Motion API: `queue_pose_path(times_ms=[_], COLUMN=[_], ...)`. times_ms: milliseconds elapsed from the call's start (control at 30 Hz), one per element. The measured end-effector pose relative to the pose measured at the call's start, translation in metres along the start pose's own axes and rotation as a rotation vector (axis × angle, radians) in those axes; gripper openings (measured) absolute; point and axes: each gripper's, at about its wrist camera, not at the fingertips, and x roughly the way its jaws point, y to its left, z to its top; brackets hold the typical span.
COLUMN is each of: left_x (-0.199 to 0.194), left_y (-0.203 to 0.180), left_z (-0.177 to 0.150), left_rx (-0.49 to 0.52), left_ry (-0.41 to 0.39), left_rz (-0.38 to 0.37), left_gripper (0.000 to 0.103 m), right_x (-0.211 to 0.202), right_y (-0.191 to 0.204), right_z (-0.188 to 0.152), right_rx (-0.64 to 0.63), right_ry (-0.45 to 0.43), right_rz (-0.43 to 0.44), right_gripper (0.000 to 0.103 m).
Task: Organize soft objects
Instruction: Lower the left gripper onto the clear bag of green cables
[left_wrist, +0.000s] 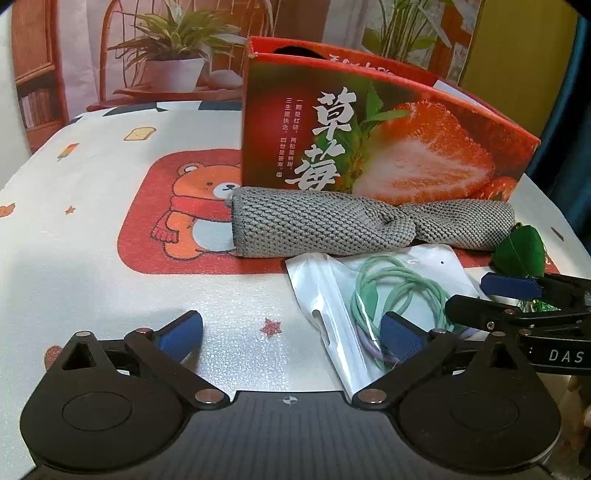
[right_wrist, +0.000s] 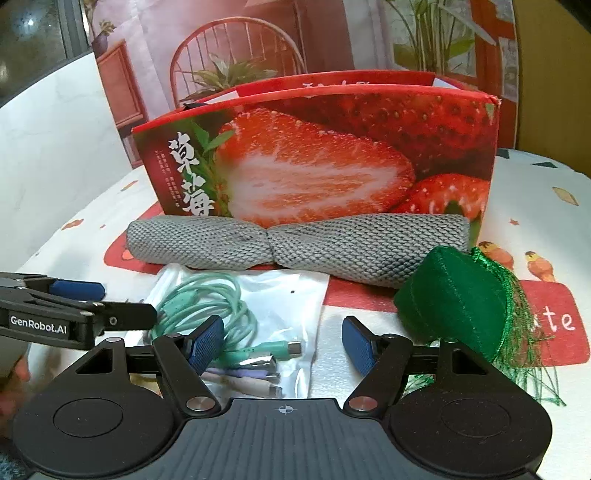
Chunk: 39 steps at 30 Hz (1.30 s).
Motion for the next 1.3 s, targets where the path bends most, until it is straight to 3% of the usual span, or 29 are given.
queue_pose_path(times_ms=[167,400,667,767,833,933,1033,1300], left_x=[0.000,0.001,0.000,-0.004,-0.006,-0.007,-0.004,0.003], left_y=[0.000,0.000,0.000,0.000,0.000,-0.001,-0.002,-0.008], left_z=[0.001,0.002,0.002,0.003,0.004,0.006,0.008,0.013], left_rx=[-0.001,0.002,-0.004,-0.014,-0.020,-0.026,-0.033,-0.040], left_ry=[0.008,0.010,0.013,0.003,0.002,0.006,0.022,0.048], left_rz=[-0.001,-0.002,-0.003,-0.014,-0.053,-0.099,-0.122,-0.175], left_gripper=[0.103,0.103,0.102,0.089,0.068,0.054,0.053,0.052], right_x=[0.000,0.003,0.001,0.001,0.001,0.000,0.000,0.000], right_y=[-0.002,0.003,-0.002,-0.003,-0.003,-0.002,-0.002,-0.002], right_z=[0.000,0.000,-0.001,-0.002,-0.002,-0.001,-0.001,-0.001], right_rx=[0.008,-0.009,0.004,0.003,0.003,0.011,0.016,0.024], right_ry=[0.006,0.015,0.009,0.007,0.006,0.009,0.015,0.012], right_rz=[0.008,-0.003,0.001,0.005,0.017,0.042,0.071,0.081], right_gripper=[0.069,0.085,0.084,0.083,0.076,0.067,0.060,0.059])
